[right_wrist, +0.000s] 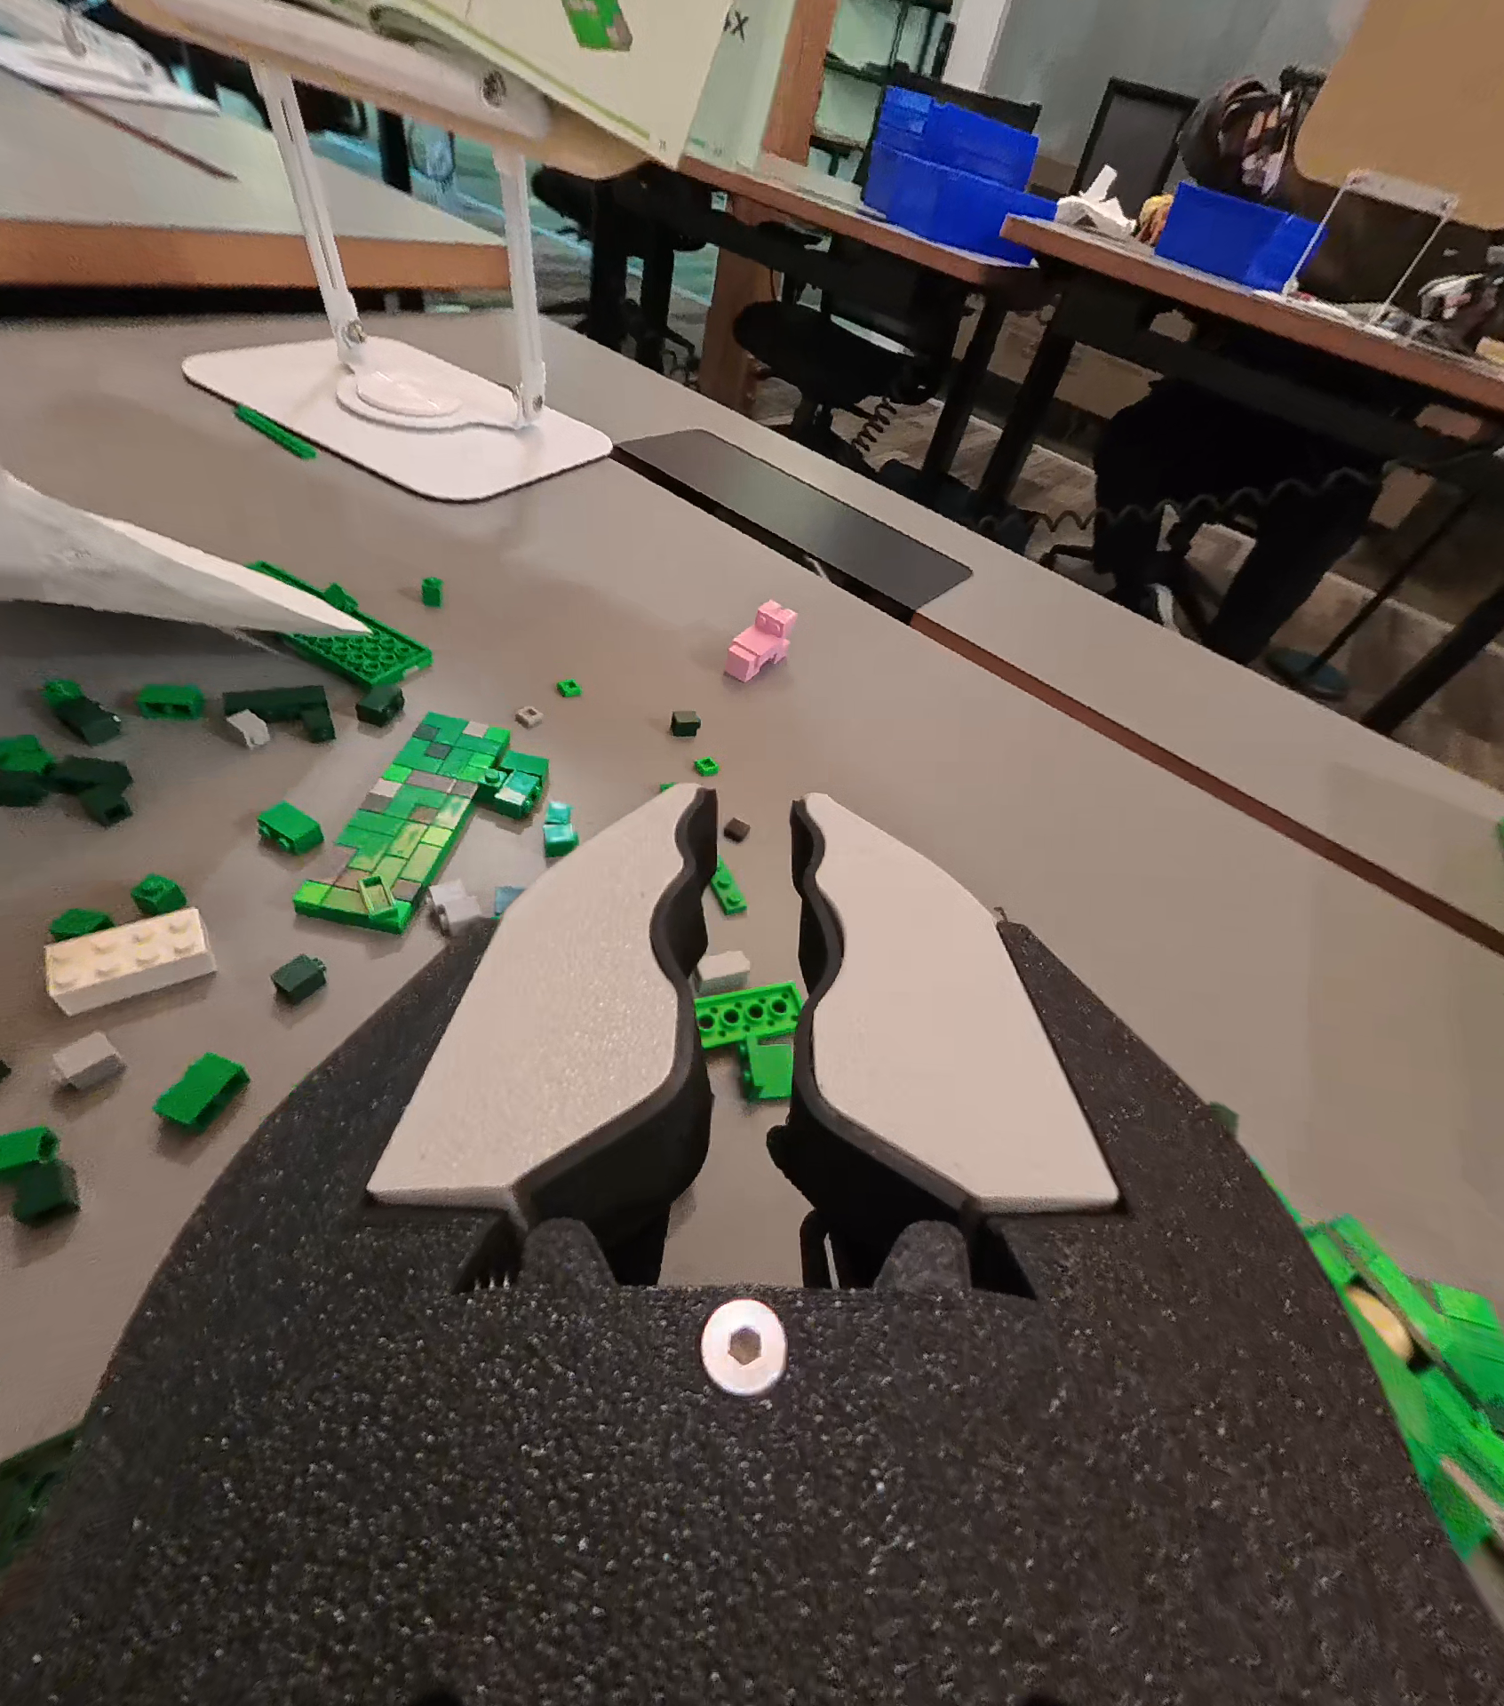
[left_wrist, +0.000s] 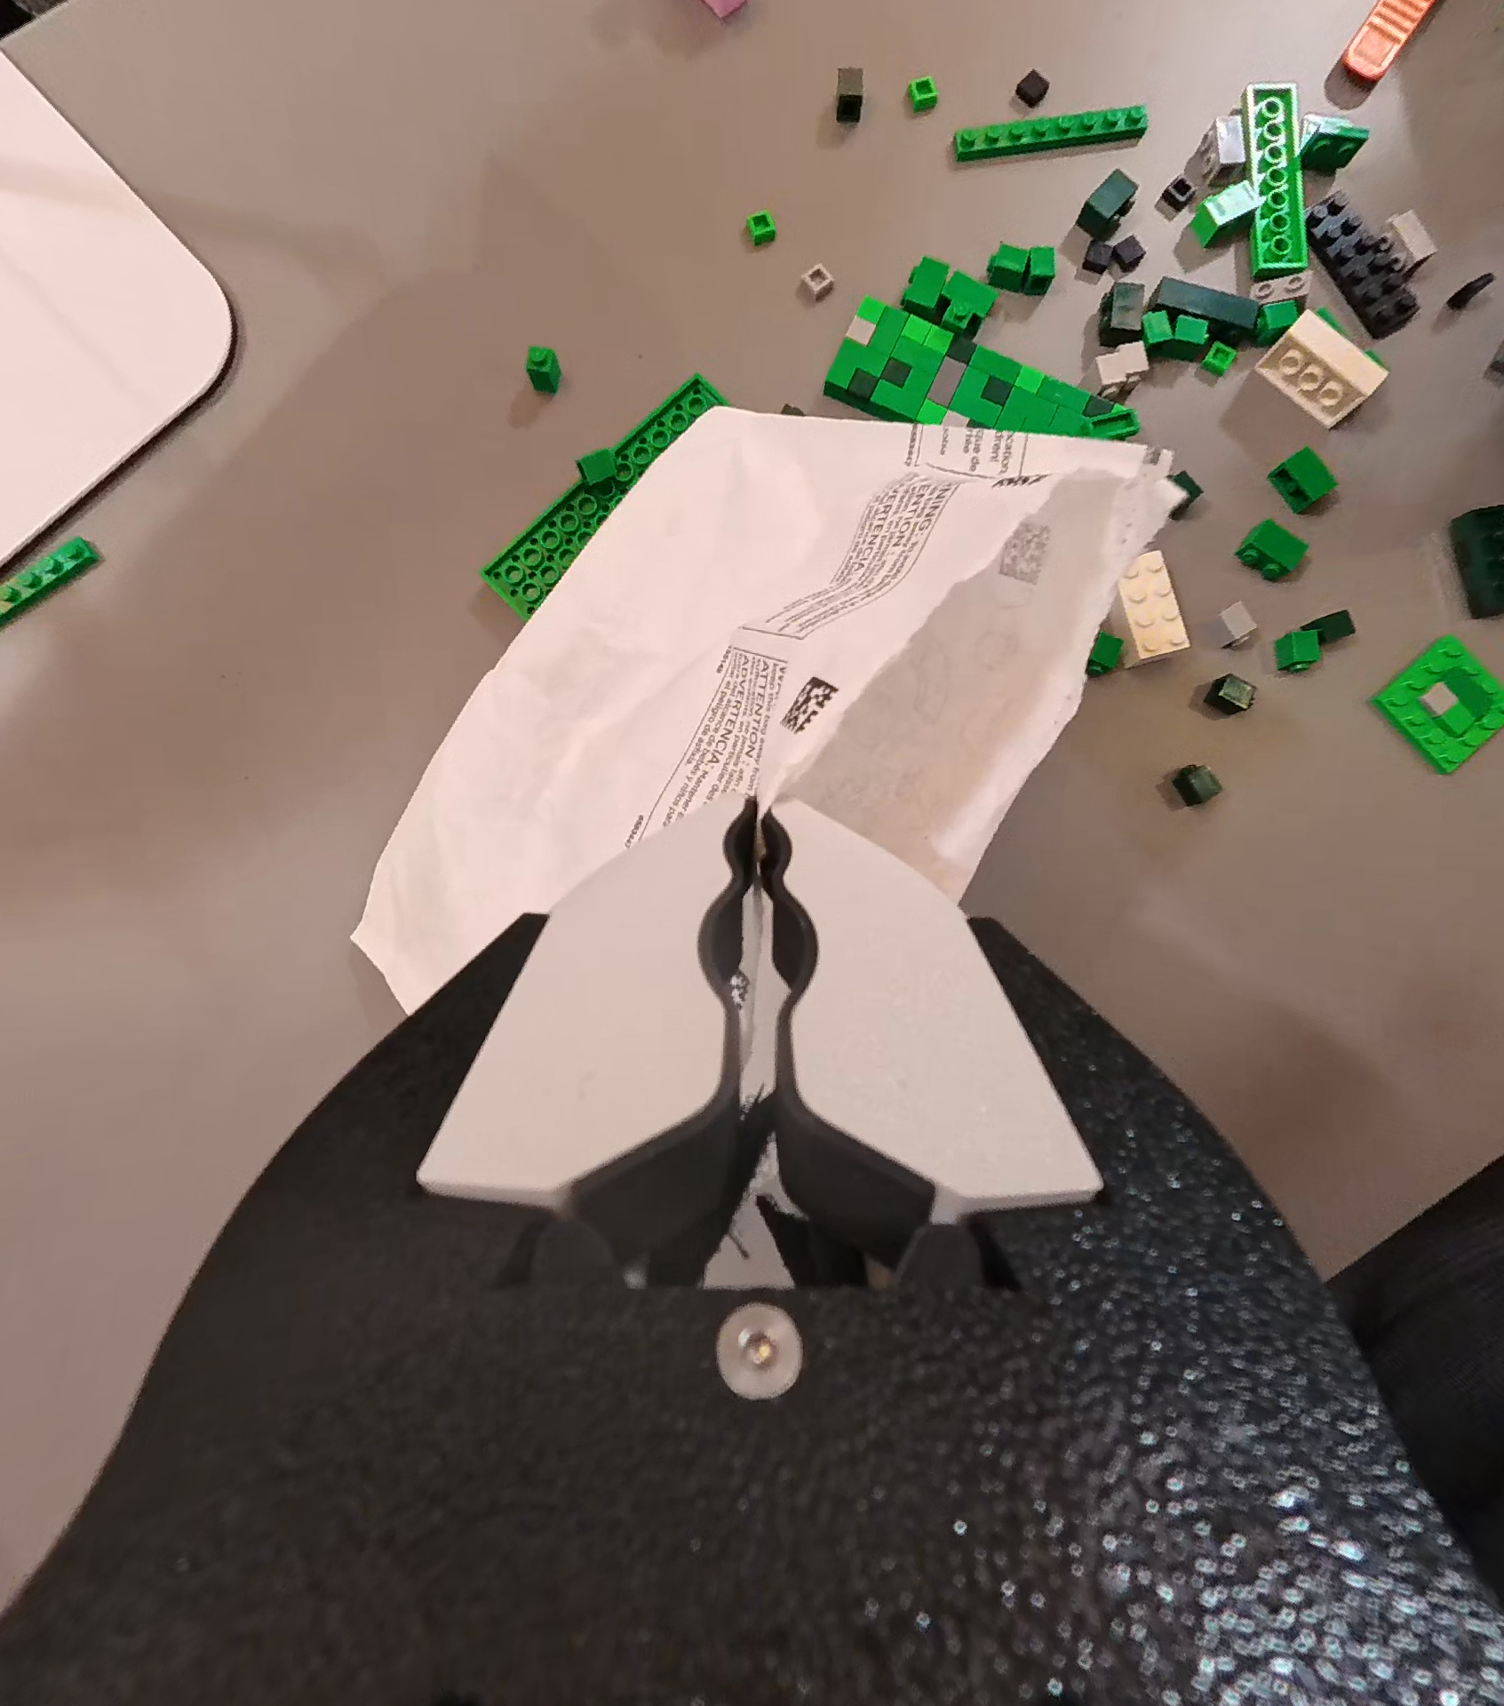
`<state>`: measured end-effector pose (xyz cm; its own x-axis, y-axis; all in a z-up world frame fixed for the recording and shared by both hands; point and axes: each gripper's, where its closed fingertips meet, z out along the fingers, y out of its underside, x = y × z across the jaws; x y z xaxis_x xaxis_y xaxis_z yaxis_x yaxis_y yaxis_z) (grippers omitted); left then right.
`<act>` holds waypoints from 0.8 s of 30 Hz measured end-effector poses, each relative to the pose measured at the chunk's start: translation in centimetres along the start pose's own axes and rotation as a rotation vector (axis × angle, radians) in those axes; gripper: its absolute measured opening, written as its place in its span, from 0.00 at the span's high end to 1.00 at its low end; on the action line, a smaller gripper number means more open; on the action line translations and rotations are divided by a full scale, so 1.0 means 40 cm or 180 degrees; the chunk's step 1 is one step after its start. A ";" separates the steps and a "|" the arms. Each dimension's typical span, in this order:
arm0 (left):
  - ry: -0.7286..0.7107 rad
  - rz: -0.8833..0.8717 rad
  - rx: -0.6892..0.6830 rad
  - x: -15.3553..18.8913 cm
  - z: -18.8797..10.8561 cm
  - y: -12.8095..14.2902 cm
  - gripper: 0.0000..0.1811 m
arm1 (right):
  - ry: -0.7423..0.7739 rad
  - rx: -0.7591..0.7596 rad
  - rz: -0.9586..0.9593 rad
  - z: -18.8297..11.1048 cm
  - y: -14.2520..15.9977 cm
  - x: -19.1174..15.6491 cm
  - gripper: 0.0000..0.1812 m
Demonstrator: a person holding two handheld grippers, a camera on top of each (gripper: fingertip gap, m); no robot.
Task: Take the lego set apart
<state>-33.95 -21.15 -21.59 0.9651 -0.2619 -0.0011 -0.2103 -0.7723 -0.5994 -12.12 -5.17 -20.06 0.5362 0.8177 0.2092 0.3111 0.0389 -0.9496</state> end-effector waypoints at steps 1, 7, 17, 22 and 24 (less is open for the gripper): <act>0.0001 0.0000 0.0002 0.000 0.000 0.000 1.00 | -0.0021 0.0037 0.0072 -0.002 -0.002 0.002 0.92; -0.0005 0.0002 0.0004 0.000 -0.001 -0.001 1.00 | -0.0199 0.0185 0.0376 -0.004 -0.011 -0.003 0.92; -0.0007 -0.0003 0.0006 -0.001 0.000 -0.001 1.00 | -0.0196 0.0105 0.0153 0.004 -0.004 -0.018 0.92; -0.0016 -0.0001 0.0009 -0.001 0.001 -0.002 1.00 | -0.0109 0.0014 -0.0006 0.007 0.005 -0.016 0.94; -0.0021 0.0000 0.0009 -0.001 0.002 -0.003 1.00 | -0.0078 0.0003 -0.0061 0.006 0.006 -0.015 0.95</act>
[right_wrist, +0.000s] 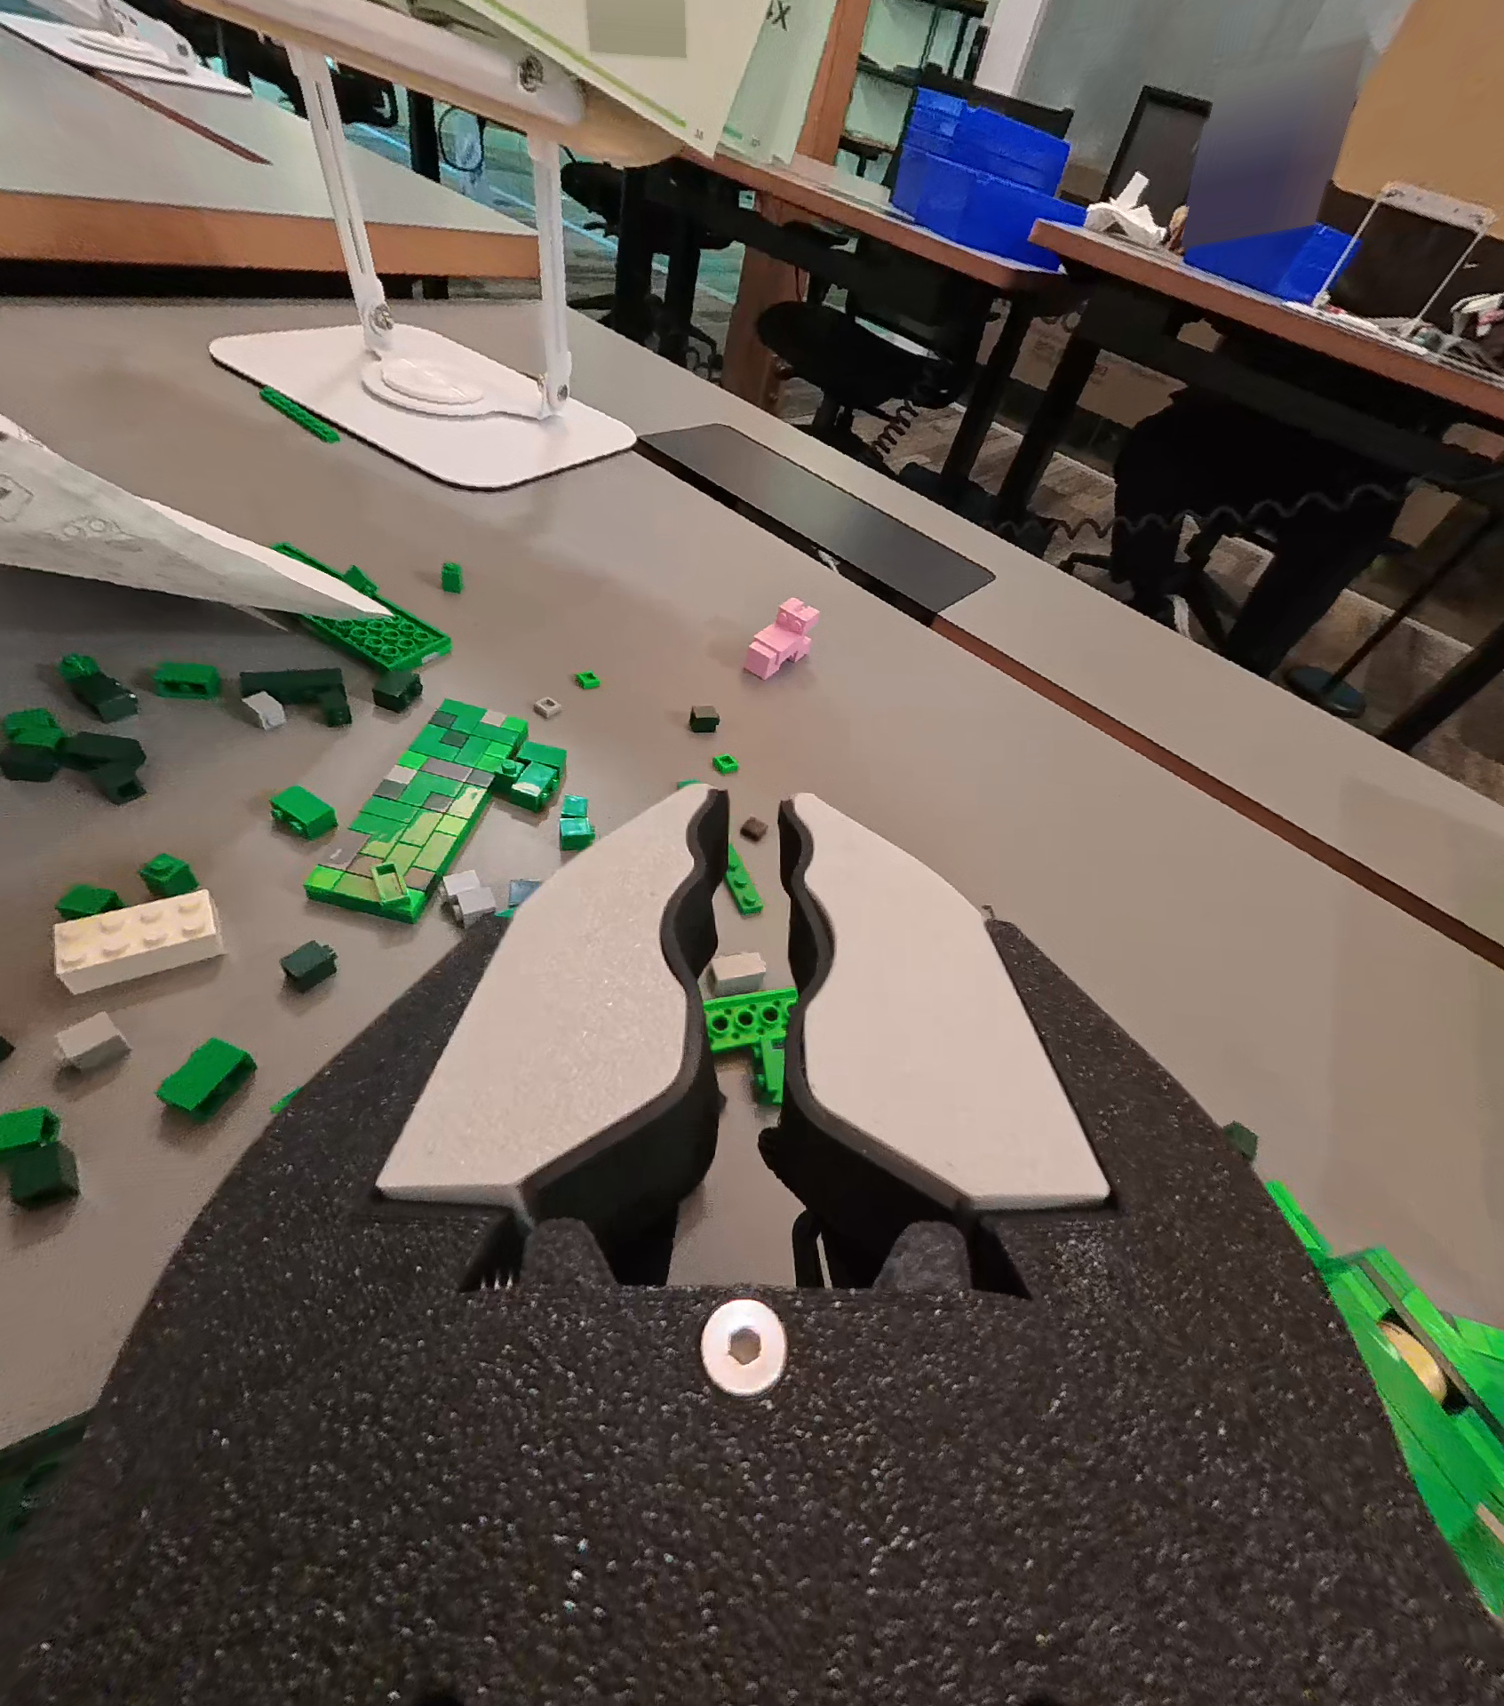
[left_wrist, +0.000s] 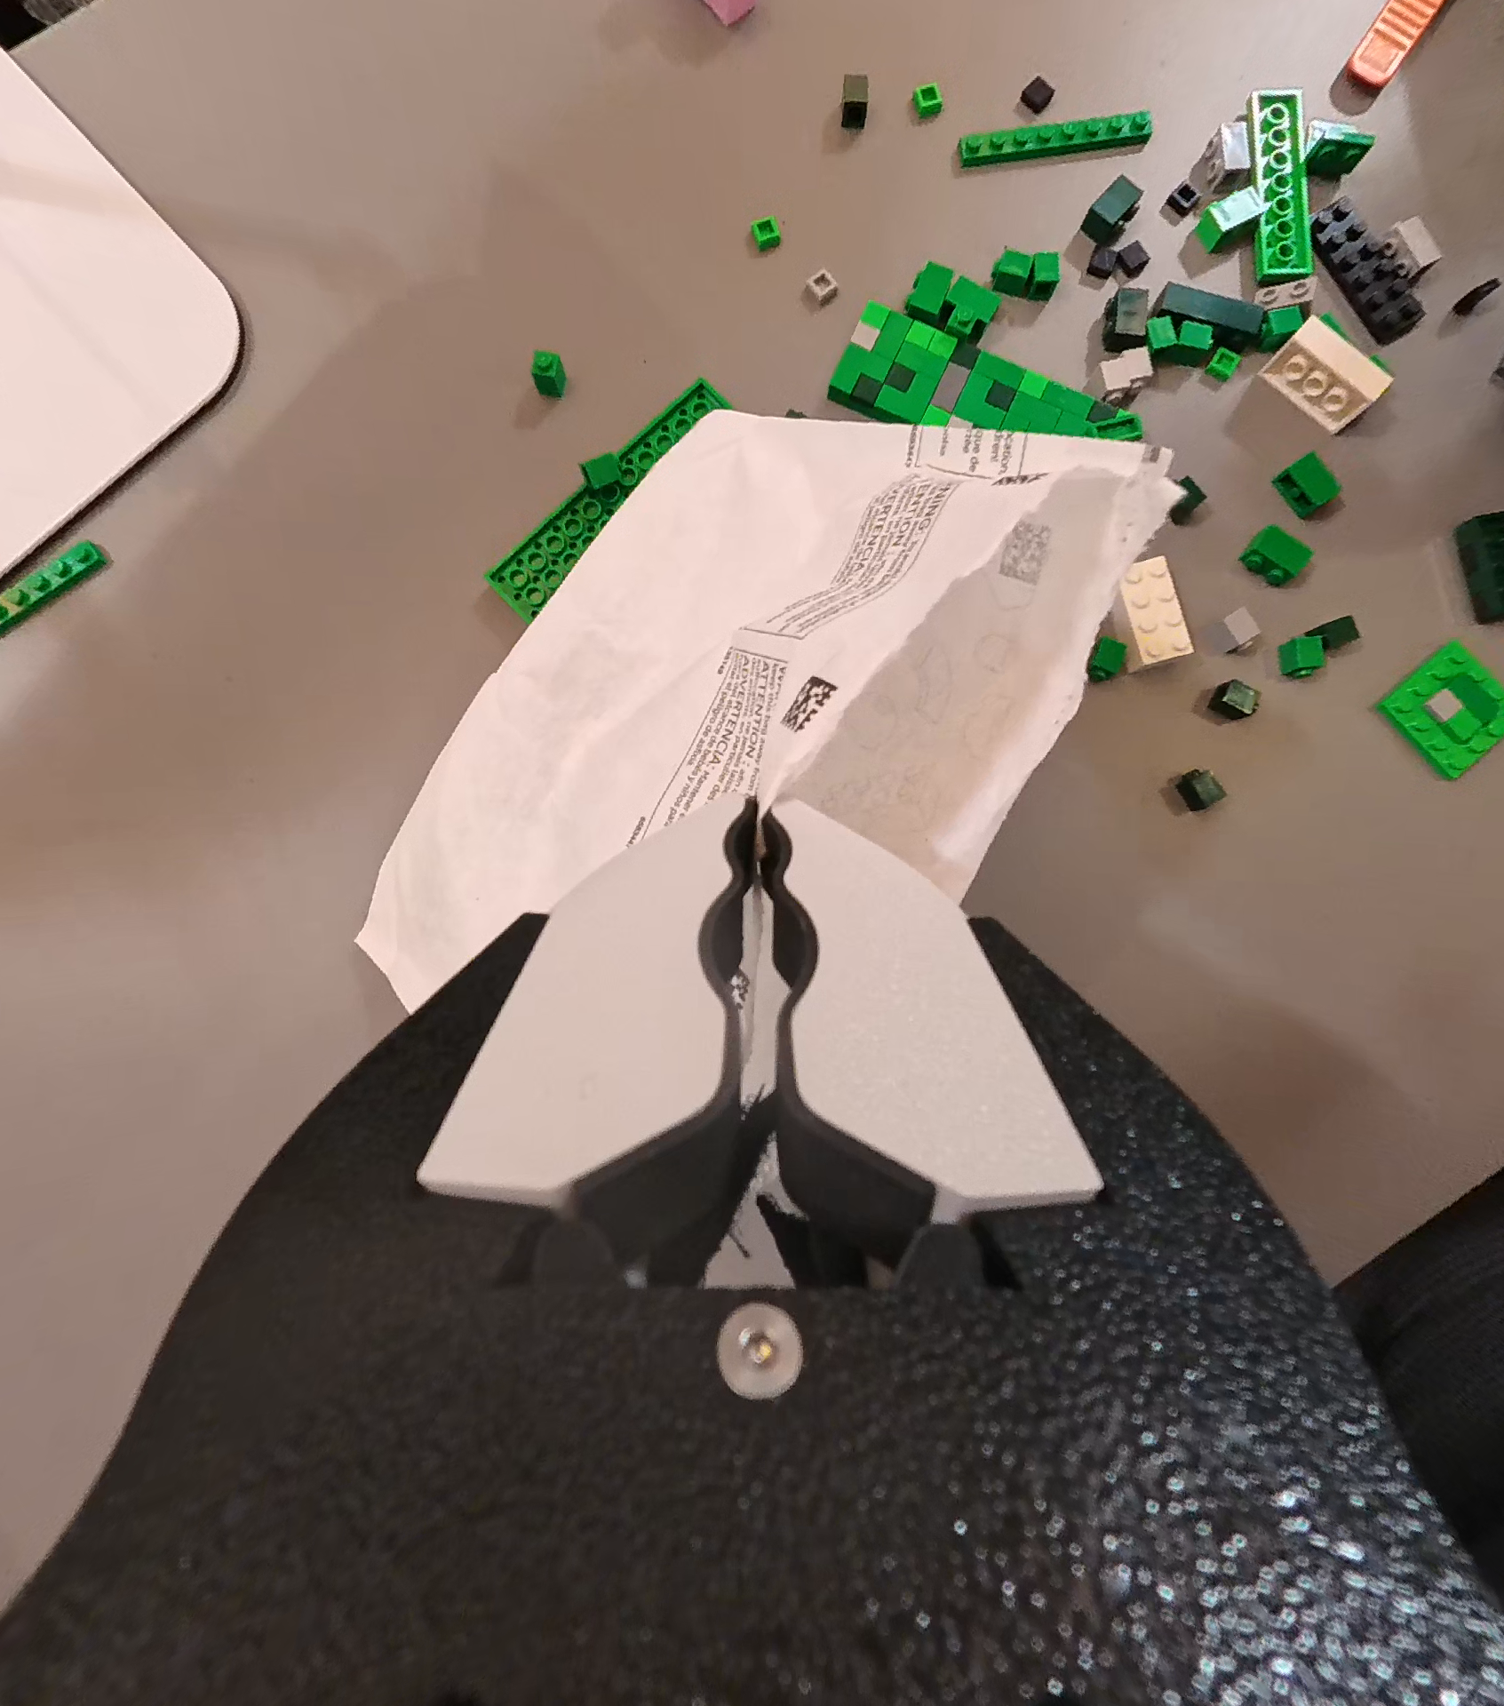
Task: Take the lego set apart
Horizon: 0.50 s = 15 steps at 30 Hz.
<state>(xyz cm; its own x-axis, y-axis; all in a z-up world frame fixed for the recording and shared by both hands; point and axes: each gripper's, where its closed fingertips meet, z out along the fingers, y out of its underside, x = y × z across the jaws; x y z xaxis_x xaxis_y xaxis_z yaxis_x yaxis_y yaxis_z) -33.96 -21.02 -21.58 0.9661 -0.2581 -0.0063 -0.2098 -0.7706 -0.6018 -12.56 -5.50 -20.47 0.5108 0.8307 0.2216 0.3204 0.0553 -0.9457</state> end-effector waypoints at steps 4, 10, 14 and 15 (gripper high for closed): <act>-0.0014 -0.0001 -0.0006 -0.001 0.002 0.000 1.00 | 0.0266 0.0105 -0.0080 -0.010 -0.012 0.027 0.89; -0.0041 -0.0029 -0.0006 -0.008 0.004 0.001 1.00 | 0.0457 0.0284 -0.0141 -0.031 -0.036 0.048 0.89; -0.0037 -0.0036 -0.0005 -0.010 0.005 0.002 1.00 | 0.0677 0.0342 -0.0111 -0.036 -0.041 0.072 0.76; -0.0034 -0.0037 -0.0005 -0.010 0.005 0.002 1.00 | 0.0711 0.0355 -0.0097 -0.038 -0.042 0.076 0.75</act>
<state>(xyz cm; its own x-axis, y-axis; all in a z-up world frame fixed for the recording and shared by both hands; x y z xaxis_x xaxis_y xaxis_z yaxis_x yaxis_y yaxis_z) -34.34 -20.86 -21.78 0.9700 -0.2430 -0.0078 -0.1989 -0.7745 -0.6005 -10.34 -3.88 -17.85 0.6699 0.6852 0.2858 0.2546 0.1495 -0.9554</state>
